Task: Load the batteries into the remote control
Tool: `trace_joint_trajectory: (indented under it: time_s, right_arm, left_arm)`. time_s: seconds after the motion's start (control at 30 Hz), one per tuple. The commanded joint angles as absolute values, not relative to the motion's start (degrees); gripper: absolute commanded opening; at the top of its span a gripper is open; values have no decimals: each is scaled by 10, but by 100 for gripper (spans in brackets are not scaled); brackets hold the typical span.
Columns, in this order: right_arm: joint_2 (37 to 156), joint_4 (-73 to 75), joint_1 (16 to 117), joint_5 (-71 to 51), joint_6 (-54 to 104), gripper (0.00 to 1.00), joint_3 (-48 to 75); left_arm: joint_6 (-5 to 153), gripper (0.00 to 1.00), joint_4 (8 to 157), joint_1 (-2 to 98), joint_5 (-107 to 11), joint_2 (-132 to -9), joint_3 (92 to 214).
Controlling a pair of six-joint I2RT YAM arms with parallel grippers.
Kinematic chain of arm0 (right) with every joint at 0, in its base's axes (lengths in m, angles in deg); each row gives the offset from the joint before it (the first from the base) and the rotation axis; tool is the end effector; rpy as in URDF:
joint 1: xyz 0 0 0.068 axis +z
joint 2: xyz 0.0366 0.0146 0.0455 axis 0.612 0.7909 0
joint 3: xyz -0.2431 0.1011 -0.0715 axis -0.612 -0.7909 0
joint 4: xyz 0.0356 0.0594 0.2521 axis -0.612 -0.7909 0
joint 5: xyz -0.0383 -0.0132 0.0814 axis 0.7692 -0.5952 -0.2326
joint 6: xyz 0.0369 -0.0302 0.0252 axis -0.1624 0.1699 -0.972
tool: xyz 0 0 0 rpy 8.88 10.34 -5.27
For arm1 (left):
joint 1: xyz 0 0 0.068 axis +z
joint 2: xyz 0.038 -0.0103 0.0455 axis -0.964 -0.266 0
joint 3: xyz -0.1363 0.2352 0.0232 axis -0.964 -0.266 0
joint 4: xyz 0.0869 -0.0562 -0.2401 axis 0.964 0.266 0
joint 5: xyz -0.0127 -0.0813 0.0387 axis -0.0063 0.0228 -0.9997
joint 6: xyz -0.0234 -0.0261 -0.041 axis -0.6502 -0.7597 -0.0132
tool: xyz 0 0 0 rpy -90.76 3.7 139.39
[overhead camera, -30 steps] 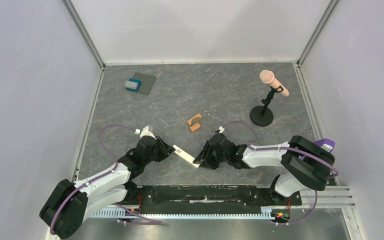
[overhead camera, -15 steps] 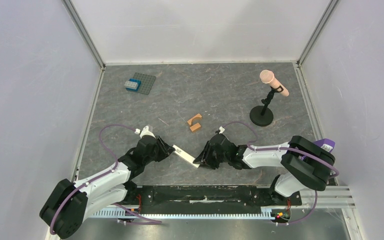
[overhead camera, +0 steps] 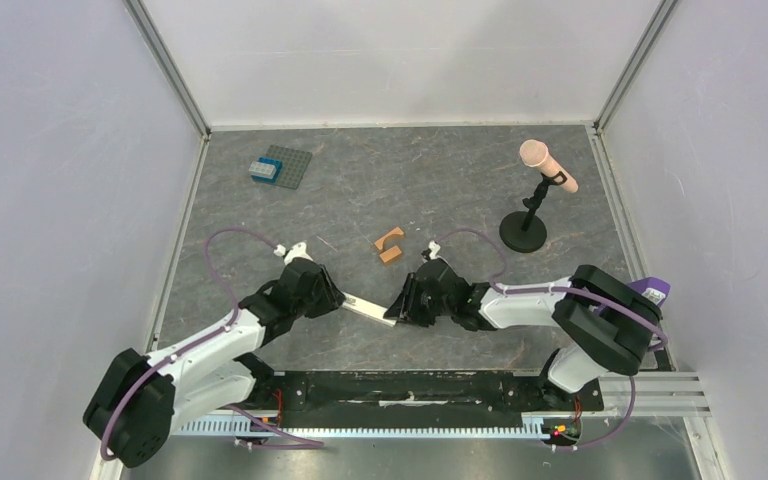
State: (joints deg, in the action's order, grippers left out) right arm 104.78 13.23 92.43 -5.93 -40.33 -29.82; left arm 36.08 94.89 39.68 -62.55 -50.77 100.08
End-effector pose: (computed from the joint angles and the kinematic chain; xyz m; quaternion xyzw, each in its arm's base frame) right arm 0.1591 0.2288 0.1291 0.1276 0.9140 0.3576 0.1432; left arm 0.1490 -0.0989 0.1540 -0.1357 0.9190 -0.2055 0.3080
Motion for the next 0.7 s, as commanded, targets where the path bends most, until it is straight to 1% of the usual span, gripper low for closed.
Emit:
trace_joint_trajectory:
  time_s: [0.0,0.2,0.37,0.47,0.57,0.67]
  right_arm:
    - [1103,18,905,-3,-270,15,-288]
    - [1135,-28,899,3,-184,14,-232]
    - [1156,-59,898,16,-129,13,-201]
    - [1161,-71,894,30,-102,14,-190]
    - [1173,-94,885,35,-69,14,-167]
    - [1186,-108,871,29,-40,15,-149]
  left_arm:
    - [410,45,985,393,-611,-543,1008]
    - [388,41,958,393,-584,-544,981]
    - [390,41,963,393,-584,-536,976]
    - [398,45,981,393,-598,-534,987]
    - [416,55,1001,393,-607,-535,1005]
    - [426,59,1013,394,-615,-542,1025]
